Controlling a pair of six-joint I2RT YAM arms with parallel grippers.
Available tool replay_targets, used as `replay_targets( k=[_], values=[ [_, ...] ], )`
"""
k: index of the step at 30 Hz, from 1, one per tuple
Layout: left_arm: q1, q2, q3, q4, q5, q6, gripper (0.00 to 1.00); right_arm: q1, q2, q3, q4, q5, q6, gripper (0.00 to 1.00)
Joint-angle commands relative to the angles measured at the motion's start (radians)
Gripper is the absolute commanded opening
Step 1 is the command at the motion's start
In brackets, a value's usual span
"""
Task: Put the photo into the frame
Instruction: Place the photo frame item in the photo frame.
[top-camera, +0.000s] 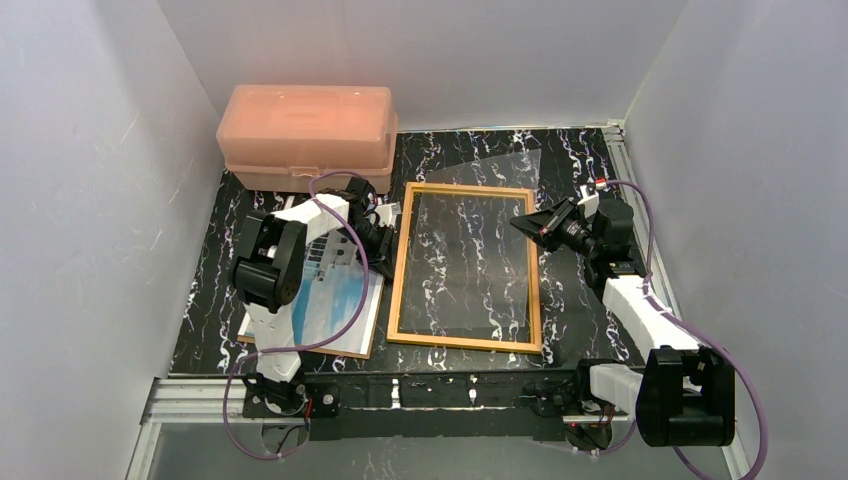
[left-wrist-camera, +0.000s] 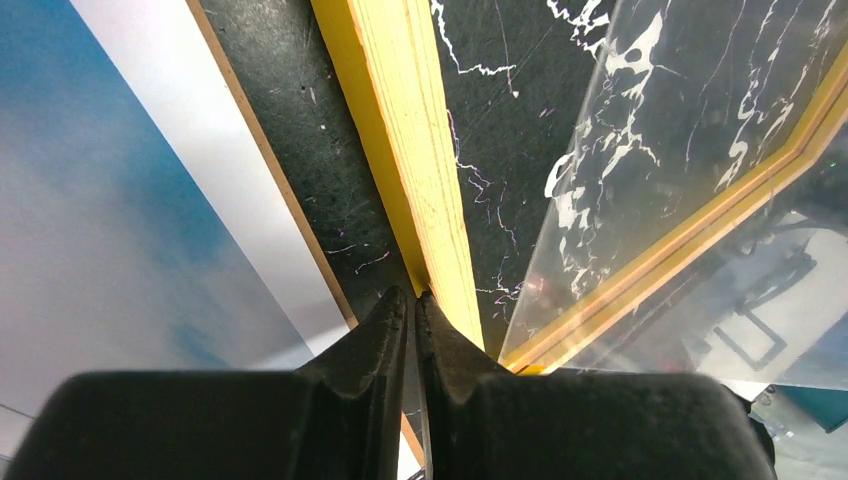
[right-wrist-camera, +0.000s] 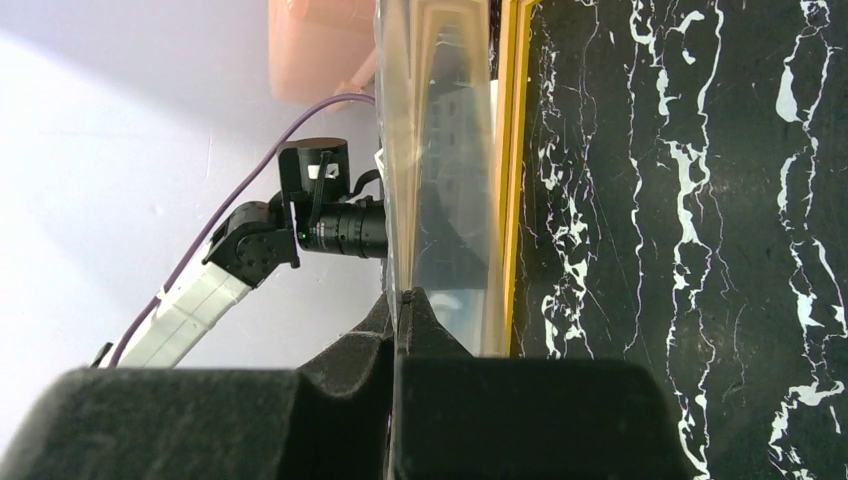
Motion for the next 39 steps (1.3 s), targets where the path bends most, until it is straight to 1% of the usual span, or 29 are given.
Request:
replay_targets(
  k=[1, 19, 39],
  values=[
    [-0.003, -0.049, -0.011, -0.011, 0.027, 0.003, 0.07, -0.006, -0.028, 0.004, 0.067, 0.014, 0.024, 0.01],
    [-0.003, -0.047, -0.013, -0.006, 0.031, 0.000, 0.05, -0.006, -0.010, -0.030, 0.096, 0.018, 0.035, 0.01],
    [-0.003, -0.056, -0.022, -0.003, 0.021, 0.005, 0.03, -0.002, -0.030, -0.062, 0.109, 0.018, 0.054, 0.01]
  ],
)
